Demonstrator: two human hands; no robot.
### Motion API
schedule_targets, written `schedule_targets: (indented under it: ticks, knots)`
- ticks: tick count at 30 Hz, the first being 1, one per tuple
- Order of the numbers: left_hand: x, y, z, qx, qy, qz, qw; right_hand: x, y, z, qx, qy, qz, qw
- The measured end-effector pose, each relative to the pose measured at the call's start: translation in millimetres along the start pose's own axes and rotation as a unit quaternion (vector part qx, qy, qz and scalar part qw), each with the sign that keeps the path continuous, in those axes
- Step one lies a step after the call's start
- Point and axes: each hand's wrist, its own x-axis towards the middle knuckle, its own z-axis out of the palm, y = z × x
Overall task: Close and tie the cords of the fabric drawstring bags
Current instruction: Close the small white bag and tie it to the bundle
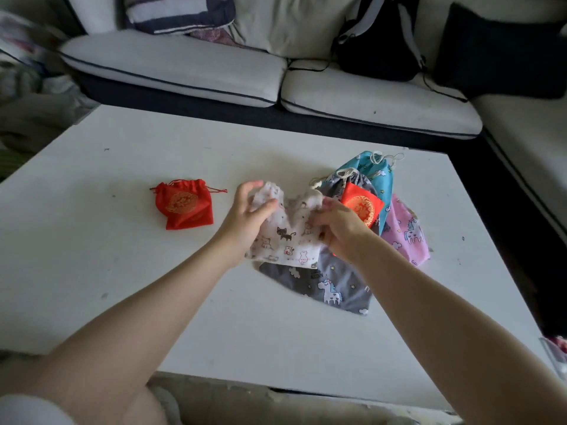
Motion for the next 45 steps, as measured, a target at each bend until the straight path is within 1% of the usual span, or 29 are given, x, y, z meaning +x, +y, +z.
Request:
schedule_targets:
  ticks: [2, 4, 6, 7, 9, 10, 13, 15, 17, 19, 21, 23, 25, 27, 28, 30, 31, 32, 33, 34, 35, 36, 38, 40, 42, 43, 45]
  knots:
    - [-5.0, 3.5, 1.3, -0.016, 0.023, -0.035, 0.999, -7.2, 0.1, -7.2, -0.001, 0.042, -0.011, 0.999]
    - [-13.4, 10.4, 6.0, -0.069, 0.011, -0.065, 0.995, -20.8, 0.5, -12.4, 0.004, 0.061, -0.014, 0.998]
    - [-20.1, 16.0, 14.8, -0.136, -0.017, -0.089, 0.987, -36.5, -1.3, -12.5, -0.001, 0.042, -0.045, 0.998]
    - [-25.3, 19.5, 21.2, -0.150, -0.018, -0.090, 0.984, -45.7, -1.4, -13.1, -0.011, 0.027, -0.071, 0.997]
    - [-29.9, 22.7, 30.7, -0.140, -0.006, -0.083, 0.987, -59.8, -1.7, -11.9, -0.043, 0.004, -0.108, 0.993]
    - [-31.8, 23.7, 33.6, -0.107, 0.003, -0.067, 0.992, -65.2, -1.6, -13.5, -0.065, 0.011, -0.132, 0.989]
    - [-40.4, 30.5, 37.4, 0.048, 0.024, 0.018, 0.998, -82.8, -5.0, -15.2, -0.146, 0.095, -0.197, 0.965]
    - [-44.4, 34.3, 35.2, 0.167, 0.004, 0.080, 0.983, -94.2, -10.1, -16.6, -0.149, 0.120, -0.199, 0.961]
    - [-46.6, 39.1, 34.5, 0.272, -0.011, 0.140, 0.952, -103.3, -14.5, -17.8, -0.139, 0.125, -0.196, 0.963]
    - [-48.2, 46.5, 34.3, 0.330, -0.005, 0.170, 0.929, -109.2, -18.0, -19.9, -0.118, 0.124, -0.196, 0.966]
    - [-47.9, 51.9, 32.6, 0.348, 0.015, 0.191, 0.918, -110.5, -20.0, -22.4, -0.091, 0.125, -0.200, 0.967]
    - [-49.9, 59.1, 34.6, 0.327, 0.030, 0.225, 0.917, -110.7, -22.7, -25.2, -0.078, 0.137, -0.200, 0.967]
    - [-53.8, 67.2, 40.4, 0.282, 0.047, 0.263, 0.921, -109.9, -26.6, -28.4, -0.054, 0.133, -0.202, 0.969]
    - [-52.1, 68.9, 42.0, 0.251, 0.104, 0.269, 0.924, -111.0, -32.4, -34.7, -0.004, 0.139, -0.208, 0.968]
    - [-47.0, 65.5, 37.6, 0.225, 0.138, 0.243, 0.934, -111.3, -35.7, -40.9, 0.030, 0.163, -0.203, 0.965]
    - [-37.1, 51.4, 24.0, 0.133, 0.184, 0.146, 0.963, -108.8, -36.0, -58.7, 0.101, 0.216, -0.159, 0.958]
    - [-34.2, 42.6, 18.4, 0.108, 0.193, 0.101, 0.970, -105.5, -33.8, -65.2, 0.162, 0.211, -0.138, 0.954]
    - [-34.5, 35.5, 16.2, 0.099, 0.194, 0.073, 0.973, -104.5, -30.0, -67.3, 0.251, 0.187, -0.122, 0.942]
    - [-34.6, 31.0, 17.2, 0.088, 0.189, 0.058, 0.976, -103.0, -26.9, -65.6, 0.329, 0.168, -0.113, 0.922]
    - [-36.2, 30.4, 20.6, 0.064, 0.178, 0.058, 0.980, -101.8, -24.8, -62.5, 0.369, 0.158, -0.105, 0.910]
    - [-39.0, 33.2, 24.8, 0.035, 0.161, 0.064, 0.984, -100.9, -23.4, -60.0, 0.366, 0.154, -0.099, 0.912]
    - [-41.1, 38.5, 27.9, 0.015, 0.140, 0.070, 0.988, -102.2, -24.5, -55.9, 0.323, 0.154, -0.096, 0.929]
    - [-43.6, 49.4, 30.8, 0.011, 0.091, 0.077, 0.993, -104.1, -25.0, -50.8, 0.186, 0.140, -0.105, 0.967]
    - [-44.0, 58.7, 31.8, 0.026, 0.053, 0.104, 0.993, -112.0, -27.4, -42.5, 0.038, 0.116, -0.123, 0.985]
    - [-49.6, 68.3, 36.6, 0.069, 0.013, 0.152, 0.986, -124.0, -30.8, -30.9, -0.119, 0.081, -0.148, 0.979]
    - [-53.9, 73.8, 40.4, 0.086, -0.008, 0.172, 0.981, -128.8, -32.3, -24.1, -0.179, 0.061, -0.164, 0.968]
    - [-61.2, 82.8, 48.5, 0.113, -0.038, 0.210, 0.970, -137.4, -34.9, -11.6, -0.286, 0.030, -0.203, 0.936]
